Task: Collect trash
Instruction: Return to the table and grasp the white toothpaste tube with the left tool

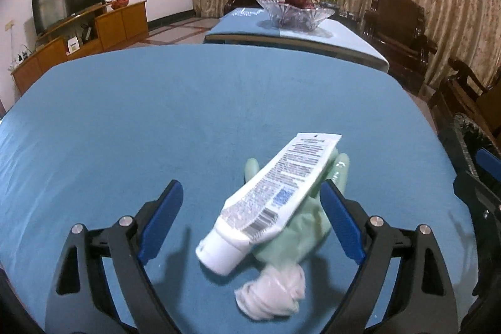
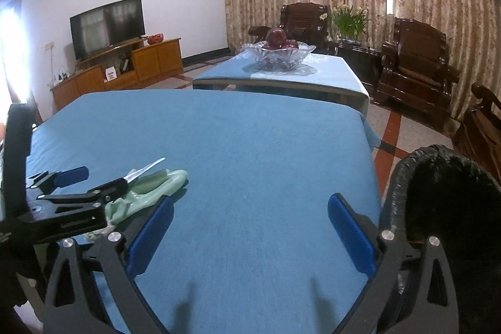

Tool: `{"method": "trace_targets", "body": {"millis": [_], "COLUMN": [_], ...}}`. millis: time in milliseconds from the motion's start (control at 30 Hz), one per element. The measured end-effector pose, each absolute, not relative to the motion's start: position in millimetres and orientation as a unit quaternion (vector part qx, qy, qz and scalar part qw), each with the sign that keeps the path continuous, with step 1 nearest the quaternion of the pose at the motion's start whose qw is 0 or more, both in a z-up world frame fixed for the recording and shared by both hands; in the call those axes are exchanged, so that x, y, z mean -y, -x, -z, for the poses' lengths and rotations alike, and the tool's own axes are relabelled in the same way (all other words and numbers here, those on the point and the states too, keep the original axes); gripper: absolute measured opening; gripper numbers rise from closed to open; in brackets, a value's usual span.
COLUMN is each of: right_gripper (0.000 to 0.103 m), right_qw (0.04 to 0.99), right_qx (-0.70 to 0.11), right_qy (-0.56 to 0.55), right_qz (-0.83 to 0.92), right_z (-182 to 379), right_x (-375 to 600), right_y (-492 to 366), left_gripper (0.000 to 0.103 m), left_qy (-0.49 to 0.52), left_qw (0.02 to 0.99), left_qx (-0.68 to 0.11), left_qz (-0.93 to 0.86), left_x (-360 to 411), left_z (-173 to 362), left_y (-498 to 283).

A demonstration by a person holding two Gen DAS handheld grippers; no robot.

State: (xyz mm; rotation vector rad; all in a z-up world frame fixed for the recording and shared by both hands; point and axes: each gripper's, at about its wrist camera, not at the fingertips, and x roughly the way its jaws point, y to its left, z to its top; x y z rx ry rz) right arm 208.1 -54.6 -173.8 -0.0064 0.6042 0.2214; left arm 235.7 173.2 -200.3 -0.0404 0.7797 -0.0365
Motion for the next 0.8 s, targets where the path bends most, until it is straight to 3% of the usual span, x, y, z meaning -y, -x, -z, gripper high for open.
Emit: {"method": "trace_targets", "body": {"millis": [233, 467, 733, 800], "right_gripper": [0.097, 0.097, 0.097, 0.097], "right_qw": [0.946, 0.943, 0.941, 0.941], "right_qx": [-0.303, -0.309, -0.313, -0.313], "right_qy": [0.005, 0.007, 0.014, 0.015], "right_qz": [-0.115, -0.121, -0.128, -0.130], "right_z": [182, 187, 188, 188], "right_x": [47, 43, 34, 35], "right_y": [-214, -217, -217, -216], "left_gripper": [0.076, 0.052, 0.052, 0.047], "left_qy": [0.028, 0.063, 0.089, 0.091], "left_qw": [0.915, 0.917, 0.917, 0.916], "left_qx": [-0.401, -0.392, -0.387, -0.390], "left_qz": [0.032, 0.046, 0.036, 0.031], "left_x": [-174, -182, -198, -203], "left_z": [212, 206, 199, 203], "left_y": [-244, -240, -238, -238]}}
